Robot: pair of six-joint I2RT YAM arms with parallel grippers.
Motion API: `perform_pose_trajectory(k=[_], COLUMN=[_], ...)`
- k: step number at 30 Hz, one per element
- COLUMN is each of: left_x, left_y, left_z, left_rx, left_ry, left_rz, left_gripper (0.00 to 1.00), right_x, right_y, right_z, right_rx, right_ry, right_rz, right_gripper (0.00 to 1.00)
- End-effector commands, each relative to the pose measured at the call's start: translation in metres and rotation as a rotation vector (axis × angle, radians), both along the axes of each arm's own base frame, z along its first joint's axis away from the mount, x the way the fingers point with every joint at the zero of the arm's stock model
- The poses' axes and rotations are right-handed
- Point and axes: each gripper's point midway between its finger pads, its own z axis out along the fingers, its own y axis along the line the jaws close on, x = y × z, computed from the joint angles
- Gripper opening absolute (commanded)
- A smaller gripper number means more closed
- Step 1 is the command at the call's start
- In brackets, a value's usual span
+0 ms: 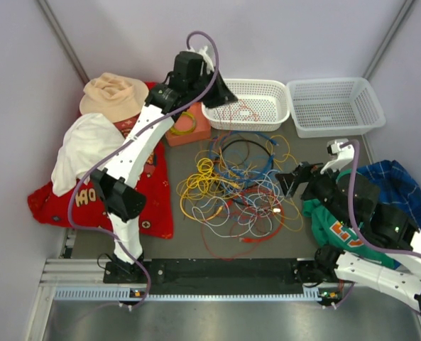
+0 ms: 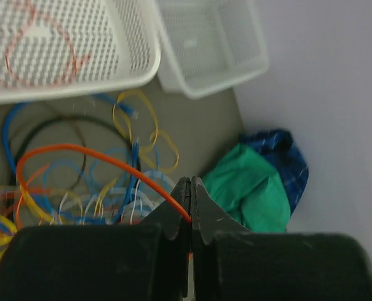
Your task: Untangle the cables
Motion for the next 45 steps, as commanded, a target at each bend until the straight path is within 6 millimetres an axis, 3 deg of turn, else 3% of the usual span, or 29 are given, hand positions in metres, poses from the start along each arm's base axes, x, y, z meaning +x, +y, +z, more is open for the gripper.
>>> perform_pose_trajectory(k=[1,4,8,10,12,13,16,21,26,34,37,40,43,45], left_x=[-0.070,-0.091,-0.111,-0.118,-0.121,-0.127,-0.139,-0.153,-0.161,-0.168,-0.170,-0.171,-0.172,-0.172], left_y=[-0.004,-0.013,-0.023,-0.027,-0.033,-0.032,-0.040,-0.047,-0.044,-0.038,-0.037,-0.037,-0.036,-0.036], left_z=[-0.052,-0.051,-0.008,0.020,0.032,0.042,0.044,0.029,0.026,0.025,0.024,0.022,0.020,0.020], left_rx=[0.119,0.147,0.031,-0.042,-0.095,-0.117,-0.152,-0.145,-0.134,-0.125,-0.125,-0.122,-0.123,-0.124], left_ry=[0.275,0.266,0.204,0.148,0.131,0.115,0.126,0.165,0.168,0.162,0.165,0.169,0.173,0.170], left_rz=[-0.181,-0.246,-0.314,-0.336,-0.341,-0.346,-0.365,-0.383,-0.382,-0.381,-0.380,-0.380,-0.380,-0.381], left_gripper=[0.00,0.00,0.00,0.00,0.00,0.00,0.00,0.00,0.00,0.00,0.00,0.00,0.00,0.00], right_x=[0.006,0.009,0.012,0.013,0.012,0.013,0.020,0.036,0.041,0.049,0.053,0.056,0.059,0.061], right_y=[0.002,0.008,0.020,0.031,0.041,0.047,0.057,0.072,0.089,0.097,0.101,0.104,0.109,0.113], right_z=[0.002,-0.004,-0.008,0.001,0.012,0.027,0.040,0.049,0.069,0.079,0.079,0.078,0.078,0.077], right_rx=[0.041,0.043,0.058,0.102,0.139,0.185,0.210,0.198,0.254,0.276,0.278,0.287,0.282,0.273], right_ry=[-0.012,-0.002,-0.003,-0.034,-0.071,-0.115,-0.165,-0.212,-0.256,-0.275,-0.274,-0.276,-0.273,-0.267], right_rz=[-0.029,-0.022,0.006,0.044,0.090,0.105,0.118,0.110,0.143,0.134,0.127,0.122,0.127,0.137], right_gripper=[0.89,0.89,0.89,0.88,0.88,0.88,0.88,0.88,0.86,0.82,0.70,0.46,0.33,0.31])
